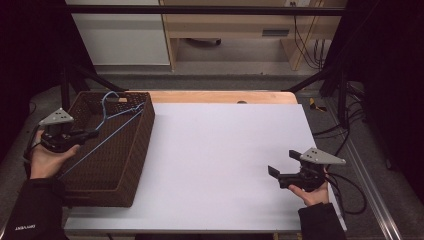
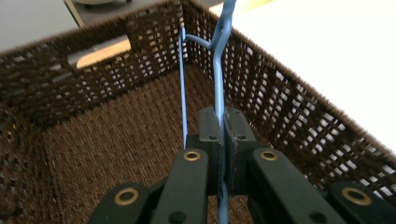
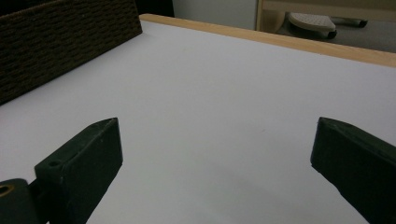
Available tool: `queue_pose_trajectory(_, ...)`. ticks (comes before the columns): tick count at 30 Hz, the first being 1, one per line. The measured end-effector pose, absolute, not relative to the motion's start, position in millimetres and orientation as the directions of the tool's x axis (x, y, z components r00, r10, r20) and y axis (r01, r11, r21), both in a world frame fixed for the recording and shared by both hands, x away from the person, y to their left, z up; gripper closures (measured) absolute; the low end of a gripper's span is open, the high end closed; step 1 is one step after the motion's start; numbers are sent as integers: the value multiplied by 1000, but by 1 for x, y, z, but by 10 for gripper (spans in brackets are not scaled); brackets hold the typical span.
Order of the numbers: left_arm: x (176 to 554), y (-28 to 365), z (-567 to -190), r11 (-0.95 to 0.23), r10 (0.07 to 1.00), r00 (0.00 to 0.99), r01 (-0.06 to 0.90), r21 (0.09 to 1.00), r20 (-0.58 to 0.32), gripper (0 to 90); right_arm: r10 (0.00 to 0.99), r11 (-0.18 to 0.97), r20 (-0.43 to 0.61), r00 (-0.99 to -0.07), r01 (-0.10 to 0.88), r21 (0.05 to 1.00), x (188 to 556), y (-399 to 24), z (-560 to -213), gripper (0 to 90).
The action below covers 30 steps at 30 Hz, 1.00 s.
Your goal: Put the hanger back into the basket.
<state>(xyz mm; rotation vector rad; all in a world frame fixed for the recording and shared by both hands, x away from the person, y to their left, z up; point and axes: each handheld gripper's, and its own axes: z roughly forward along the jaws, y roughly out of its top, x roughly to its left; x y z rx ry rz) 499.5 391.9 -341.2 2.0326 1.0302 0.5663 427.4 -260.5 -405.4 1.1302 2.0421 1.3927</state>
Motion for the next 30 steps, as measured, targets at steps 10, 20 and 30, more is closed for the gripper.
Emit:
queue_pose_trajectory(10,501,391,-369,-412,830,554,527,743,67,869,808,166,101,-581,388,907,427,-260,-405,25)
queue_pose_trajectory(20,488,395,-366,-385,831,556,527,758,35,747,808,162,101,-580,385,909,427,-260,-405,25)
queue_pose_trajectory(30,459,373,-338,-247,834,551,397,884,-15,424,811,152,104,-575,379,913,425,-261,-403,24)
